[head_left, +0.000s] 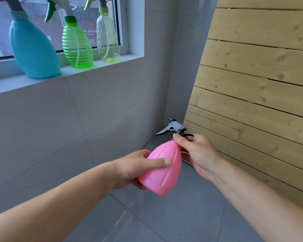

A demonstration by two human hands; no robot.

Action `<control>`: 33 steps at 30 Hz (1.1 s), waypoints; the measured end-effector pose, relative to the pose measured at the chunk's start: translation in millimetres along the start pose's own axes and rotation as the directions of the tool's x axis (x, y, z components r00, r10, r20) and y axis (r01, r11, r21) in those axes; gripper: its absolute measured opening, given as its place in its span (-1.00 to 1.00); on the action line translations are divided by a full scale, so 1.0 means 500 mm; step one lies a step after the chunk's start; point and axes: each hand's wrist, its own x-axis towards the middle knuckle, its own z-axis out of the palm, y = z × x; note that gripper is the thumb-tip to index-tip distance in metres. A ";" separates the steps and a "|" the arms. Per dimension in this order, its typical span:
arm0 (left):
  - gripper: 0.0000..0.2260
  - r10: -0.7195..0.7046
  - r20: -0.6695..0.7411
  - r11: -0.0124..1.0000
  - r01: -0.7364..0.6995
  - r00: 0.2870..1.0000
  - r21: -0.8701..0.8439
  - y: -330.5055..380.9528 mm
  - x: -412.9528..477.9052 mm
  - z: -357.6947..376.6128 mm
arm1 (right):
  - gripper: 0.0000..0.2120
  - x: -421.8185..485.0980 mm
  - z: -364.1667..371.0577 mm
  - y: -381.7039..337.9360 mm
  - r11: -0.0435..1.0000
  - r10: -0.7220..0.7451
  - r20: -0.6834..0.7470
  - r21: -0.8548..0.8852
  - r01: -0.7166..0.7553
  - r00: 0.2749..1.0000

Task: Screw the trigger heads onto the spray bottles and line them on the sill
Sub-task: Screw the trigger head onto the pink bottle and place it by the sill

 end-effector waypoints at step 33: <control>-0.38 0.208 0.016 0.978 -0.208 0.978 -0.015 0.003 -0.008 0.025 | -0.81 -0.004 0.003 -0.020 0.992 -0.011 0.098 0.130 -0.001 0.995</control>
